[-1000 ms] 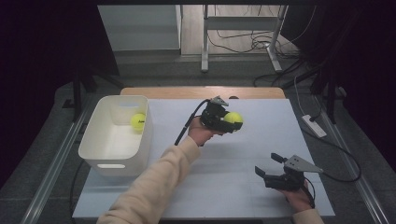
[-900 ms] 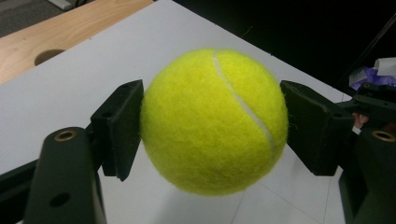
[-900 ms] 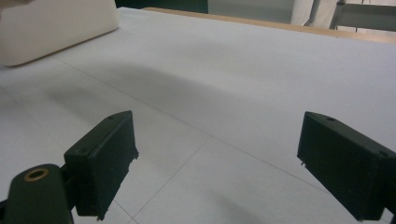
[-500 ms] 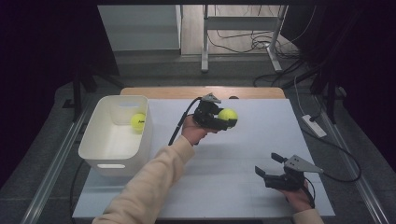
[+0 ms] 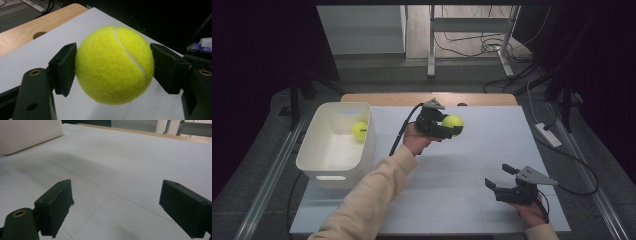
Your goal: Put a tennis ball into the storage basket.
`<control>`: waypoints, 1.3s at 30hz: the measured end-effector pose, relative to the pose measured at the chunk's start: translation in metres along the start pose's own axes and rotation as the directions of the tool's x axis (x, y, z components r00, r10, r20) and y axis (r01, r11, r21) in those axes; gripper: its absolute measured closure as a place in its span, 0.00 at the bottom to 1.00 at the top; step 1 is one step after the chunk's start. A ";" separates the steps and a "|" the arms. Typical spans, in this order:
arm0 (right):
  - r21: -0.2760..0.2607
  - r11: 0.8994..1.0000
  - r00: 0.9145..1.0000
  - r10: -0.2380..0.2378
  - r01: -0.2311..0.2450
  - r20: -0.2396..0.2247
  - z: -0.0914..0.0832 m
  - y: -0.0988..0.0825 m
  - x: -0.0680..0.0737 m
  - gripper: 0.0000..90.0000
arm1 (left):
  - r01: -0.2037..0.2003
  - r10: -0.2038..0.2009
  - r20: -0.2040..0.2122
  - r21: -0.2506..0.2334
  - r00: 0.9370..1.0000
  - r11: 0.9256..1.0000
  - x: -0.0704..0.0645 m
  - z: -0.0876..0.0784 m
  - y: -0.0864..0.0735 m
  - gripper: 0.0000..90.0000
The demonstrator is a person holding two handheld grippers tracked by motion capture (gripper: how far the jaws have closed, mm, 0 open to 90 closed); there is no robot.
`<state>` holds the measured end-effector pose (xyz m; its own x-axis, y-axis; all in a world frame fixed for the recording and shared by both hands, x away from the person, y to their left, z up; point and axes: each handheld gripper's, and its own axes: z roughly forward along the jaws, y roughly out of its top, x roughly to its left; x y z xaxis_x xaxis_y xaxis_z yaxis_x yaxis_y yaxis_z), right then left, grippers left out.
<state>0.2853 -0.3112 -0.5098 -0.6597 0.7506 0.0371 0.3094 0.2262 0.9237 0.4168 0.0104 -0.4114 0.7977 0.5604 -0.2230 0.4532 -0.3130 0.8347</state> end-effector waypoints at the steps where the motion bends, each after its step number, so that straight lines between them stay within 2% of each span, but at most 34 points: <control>1: 0.000 1.000 1.000 0.000 0.000 0.000 0.000 0.000 0.000 0.13 | 0.000 0.000 -0.001 -0.003 1.000 1.000 0.000 -0.001 0.000 0.30; 19: 0.001 1.000 1.000 -0.005 0.005 0.003 0.000 0.001 0.001 0.13 | -0.010 0.009 -0.026 -0.039 1.000 0.999 -0.001 -0.025 0.003 0.30; 39: -0.005 1.000 1.000 -0.008 0.008 0.011 0.000 0.001 0.001 0.13 | -0.010 0.008 -0.042 -0.055 0.999 0.998 0.003 -0.038 0.003 0.30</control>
<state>0.2847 -0.3101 -0.5092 -0.6549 0.7553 0.0258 0.3006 0.2290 0.9258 0.4053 0.0400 -0.3899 0.7837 0.5899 -0.1948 0.4222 -0.2759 0.8635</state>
